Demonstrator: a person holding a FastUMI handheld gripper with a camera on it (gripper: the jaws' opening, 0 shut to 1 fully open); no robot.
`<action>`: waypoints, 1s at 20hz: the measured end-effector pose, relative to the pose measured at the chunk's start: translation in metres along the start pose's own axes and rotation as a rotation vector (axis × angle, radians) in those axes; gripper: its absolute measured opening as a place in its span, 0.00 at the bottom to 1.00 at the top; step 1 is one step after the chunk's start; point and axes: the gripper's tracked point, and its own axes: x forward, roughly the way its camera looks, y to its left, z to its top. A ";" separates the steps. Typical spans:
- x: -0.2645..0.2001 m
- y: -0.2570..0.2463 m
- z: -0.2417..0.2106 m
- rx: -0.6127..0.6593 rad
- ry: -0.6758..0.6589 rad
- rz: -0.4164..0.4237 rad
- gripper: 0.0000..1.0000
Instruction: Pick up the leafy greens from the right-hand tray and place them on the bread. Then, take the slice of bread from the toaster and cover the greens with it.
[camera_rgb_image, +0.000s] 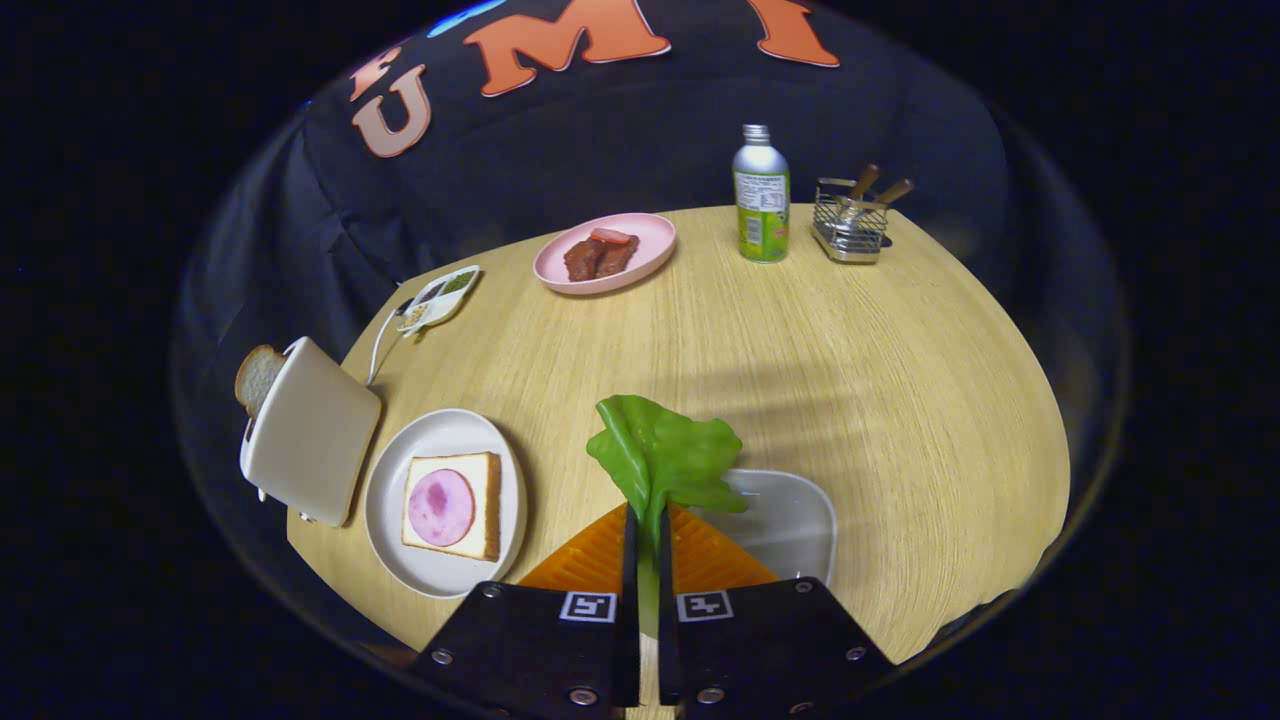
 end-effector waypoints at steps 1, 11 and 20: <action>-0.001 0.013 0.002 -0.015 -0.002 0.024 0.08; 0.003 0.097 0.009 -0.078 -0.002 0.186 0.08; 0.025 0.140 -0.001 -0.087 0.056 0.243 0.08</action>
